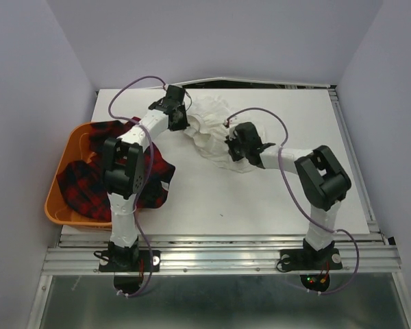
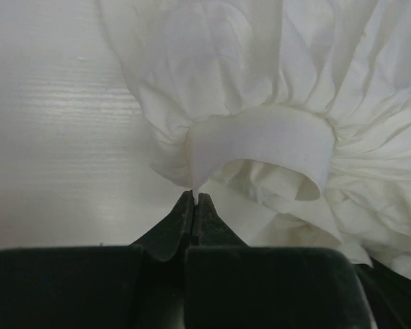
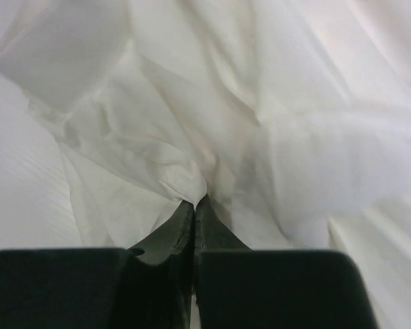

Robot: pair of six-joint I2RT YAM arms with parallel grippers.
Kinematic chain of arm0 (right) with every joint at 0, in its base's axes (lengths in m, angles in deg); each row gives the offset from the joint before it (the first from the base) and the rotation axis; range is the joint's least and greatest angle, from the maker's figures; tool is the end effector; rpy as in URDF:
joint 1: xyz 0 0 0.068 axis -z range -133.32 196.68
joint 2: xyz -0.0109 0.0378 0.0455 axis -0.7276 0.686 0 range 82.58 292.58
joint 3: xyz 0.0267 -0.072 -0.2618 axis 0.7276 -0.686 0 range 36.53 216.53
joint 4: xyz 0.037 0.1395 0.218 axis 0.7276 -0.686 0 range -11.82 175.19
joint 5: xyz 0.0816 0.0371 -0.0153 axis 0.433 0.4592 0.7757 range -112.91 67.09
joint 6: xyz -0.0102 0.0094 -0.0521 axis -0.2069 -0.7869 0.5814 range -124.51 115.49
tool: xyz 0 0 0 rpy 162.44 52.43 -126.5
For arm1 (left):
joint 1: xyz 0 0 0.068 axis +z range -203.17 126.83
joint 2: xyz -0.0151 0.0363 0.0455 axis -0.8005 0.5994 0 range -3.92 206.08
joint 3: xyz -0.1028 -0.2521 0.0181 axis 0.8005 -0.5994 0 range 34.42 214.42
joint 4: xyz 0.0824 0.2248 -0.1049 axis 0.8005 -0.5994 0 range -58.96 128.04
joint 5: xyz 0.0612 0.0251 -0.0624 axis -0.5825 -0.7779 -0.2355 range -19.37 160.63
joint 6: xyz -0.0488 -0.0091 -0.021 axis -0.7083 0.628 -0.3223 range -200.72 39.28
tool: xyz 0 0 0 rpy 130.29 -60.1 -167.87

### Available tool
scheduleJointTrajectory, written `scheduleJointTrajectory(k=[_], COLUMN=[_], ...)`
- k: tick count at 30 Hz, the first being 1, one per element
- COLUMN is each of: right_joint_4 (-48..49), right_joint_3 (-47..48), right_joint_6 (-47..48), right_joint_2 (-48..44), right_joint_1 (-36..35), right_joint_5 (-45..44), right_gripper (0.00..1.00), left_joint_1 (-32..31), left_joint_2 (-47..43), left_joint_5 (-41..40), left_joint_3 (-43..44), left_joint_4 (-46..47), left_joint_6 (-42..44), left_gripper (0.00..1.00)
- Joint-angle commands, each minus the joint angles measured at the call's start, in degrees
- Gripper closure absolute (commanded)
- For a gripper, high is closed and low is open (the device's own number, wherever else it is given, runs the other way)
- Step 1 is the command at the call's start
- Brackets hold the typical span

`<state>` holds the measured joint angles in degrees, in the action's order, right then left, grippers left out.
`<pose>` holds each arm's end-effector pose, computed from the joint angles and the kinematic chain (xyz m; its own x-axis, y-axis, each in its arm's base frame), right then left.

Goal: Fold and stack the skirts
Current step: Flatten the skirt out

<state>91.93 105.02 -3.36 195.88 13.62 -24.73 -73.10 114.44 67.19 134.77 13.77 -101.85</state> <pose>0.3583 0.2318 0.1583 -0.5061 -0.3533 -0.7868 -0.5346 0.8444 -0.0354 0.4501 -0.1610 0.2534 -0.6975 -0.1299 -0.7047 0.0505 0.9721 -0.2291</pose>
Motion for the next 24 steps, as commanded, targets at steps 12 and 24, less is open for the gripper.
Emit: scheduleJointTrajectory(k=[12,24], right_joint_4=[-14.99,-16.33], right_joint_3=[-1.7,-5.02], right_joint_6=[0.54,-6.51], right_joint_2=[-17.75,-21.01], right_joint_1=[20.75,11.54], right_joint_5=[17.35,12.04], right_gripper=[0.22,0.24], left_joint_1=[-6.0,-6.88], left_joint_2=[-9.3,-8.06], left_joint_5=[5.2,6.25], left_joint_3=[-13.88,-14.04], left_joint_4=[5.2,5.29], left_joint_6=[0.3,-1.55], left_gripper=[1.0,1.0])
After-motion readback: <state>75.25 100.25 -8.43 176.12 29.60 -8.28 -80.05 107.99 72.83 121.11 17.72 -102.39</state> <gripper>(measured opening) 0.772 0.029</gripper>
